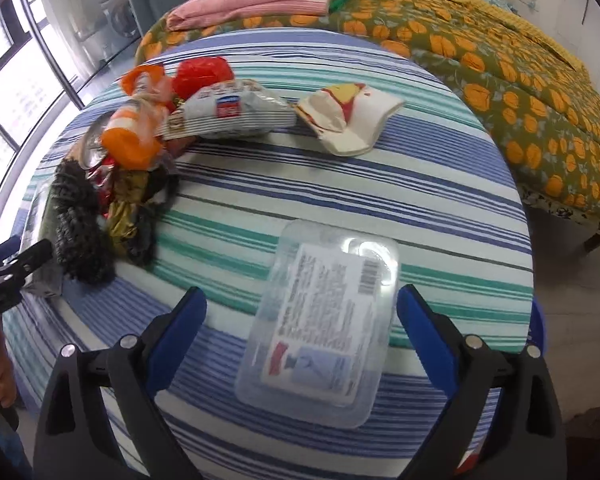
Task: Collect trash
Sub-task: 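Grasp the milk carton with the left tool while the right tool grasps the clear plastic box, then carry the carton and box over the blue wastebasket and open both tools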
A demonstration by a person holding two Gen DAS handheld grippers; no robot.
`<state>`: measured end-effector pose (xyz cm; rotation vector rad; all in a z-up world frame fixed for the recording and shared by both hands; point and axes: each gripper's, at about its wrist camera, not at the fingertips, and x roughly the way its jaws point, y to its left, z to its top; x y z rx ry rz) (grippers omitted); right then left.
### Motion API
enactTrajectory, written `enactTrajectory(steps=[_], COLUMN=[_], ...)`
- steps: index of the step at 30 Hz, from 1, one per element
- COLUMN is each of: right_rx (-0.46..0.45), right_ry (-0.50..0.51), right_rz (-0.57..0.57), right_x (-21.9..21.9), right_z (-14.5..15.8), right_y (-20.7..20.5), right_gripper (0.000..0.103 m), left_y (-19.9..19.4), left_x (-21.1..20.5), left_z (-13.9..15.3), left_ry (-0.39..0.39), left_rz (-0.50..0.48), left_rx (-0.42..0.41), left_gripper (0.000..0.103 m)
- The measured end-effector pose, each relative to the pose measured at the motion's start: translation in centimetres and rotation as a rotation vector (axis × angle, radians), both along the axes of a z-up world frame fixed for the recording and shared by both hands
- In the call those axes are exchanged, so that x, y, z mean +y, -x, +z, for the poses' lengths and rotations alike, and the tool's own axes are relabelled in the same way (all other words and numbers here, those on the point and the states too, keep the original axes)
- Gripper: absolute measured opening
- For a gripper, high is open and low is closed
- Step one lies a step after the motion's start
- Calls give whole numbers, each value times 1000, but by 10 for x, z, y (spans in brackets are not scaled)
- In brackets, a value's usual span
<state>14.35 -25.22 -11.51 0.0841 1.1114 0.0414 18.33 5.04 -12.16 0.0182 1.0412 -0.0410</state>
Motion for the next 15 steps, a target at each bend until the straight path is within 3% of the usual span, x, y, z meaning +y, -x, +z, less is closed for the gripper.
enactTrajectory(steps=[1,2,3,6,10,15], right_rx=[-5,-18,-25,-53,-88,-120], right_ry=[10,-3,-32,-76,-158,-165], right_rz=[-6,-9,-7,8,-4,-123], right_x=[-3,-7,-12,-25,-59,-145], right_z=[1,3,5,12,22,29], right_y=[1,3,6,20,45,76], right_gripper=[62,63,63,63,63,63], left_y=[1,4,6,21,57,87], left_x=[5,10,11,15,24,-16], left_z=[0,1,1,4,13,41], left_ry=[28,54,75,73,148,245], left_rz=[-12,-36,-62,-91,-104,-217], left_rx=[4,5,5,-9,-19,-49], left_gripper=[83,65,55,52,52,52])
